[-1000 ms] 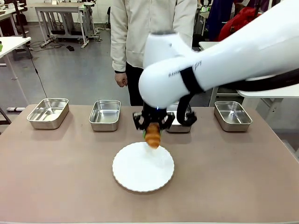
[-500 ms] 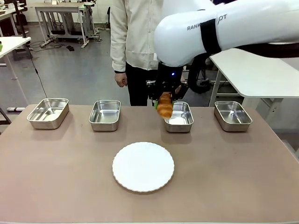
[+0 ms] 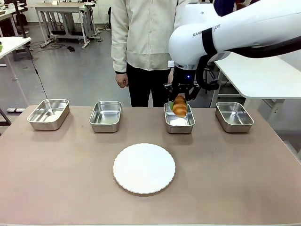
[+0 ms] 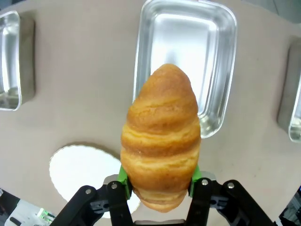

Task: Place the bread in the container.
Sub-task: Place the Butter Roll into the Airtight Container indicated by the human.

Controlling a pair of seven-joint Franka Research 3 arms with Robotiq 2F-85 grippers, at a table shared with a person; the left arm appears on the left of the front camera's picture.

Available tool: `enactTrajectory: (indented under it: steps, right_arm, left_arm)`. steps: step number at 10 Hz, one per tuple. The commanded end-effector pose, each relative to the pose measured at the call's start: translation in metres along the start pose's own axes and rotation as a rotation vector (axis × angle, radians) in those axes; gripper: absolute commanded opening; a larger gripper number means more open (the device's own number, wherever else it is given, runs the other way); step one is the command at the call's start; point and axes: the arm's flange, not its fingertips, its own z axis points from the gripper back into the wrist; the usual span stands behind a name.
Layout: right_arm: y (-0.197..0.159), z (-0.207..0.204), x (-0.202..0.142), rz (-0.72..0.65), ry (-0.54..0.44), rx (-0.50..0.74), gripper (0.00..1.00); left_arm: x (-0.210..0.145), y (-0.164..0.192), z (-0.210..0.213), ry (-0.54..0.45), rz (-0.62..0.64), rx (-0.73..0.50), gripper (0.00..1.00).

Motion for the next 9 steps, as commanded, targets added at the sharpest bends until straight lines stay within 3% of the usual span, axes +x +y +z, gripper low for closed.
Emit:
enactTrajectory:
  steps: [1,7,8,9]
  right_arm:
    - [-0.010,-0.009,0.028,0.056,0.017,-0.005,0.54]
    - [-0.023,-0.057,0.056,0.053,0.002,0.016,0.54]
    - [-0.024,-0.059,0.053,0.059,-0.019,0.000,1.00]
    - [-0.025,-0.059,0.049,0.055,-0.029,-0.013,1.00]
  left_arm:
    - [0.002,-0.002,0.000,-0.008,-0.004,-0.003,1.00]
    - [0.002,-0.002,0.000,-0.008,-0.004,-0.003,1.00]
    - [0.002,-0.002,0.000,-0.008,-0.004,-0.003,1.00]
    - [0.002,-0.002,0.000,-0.008,-0.004,-0.003,1.00]
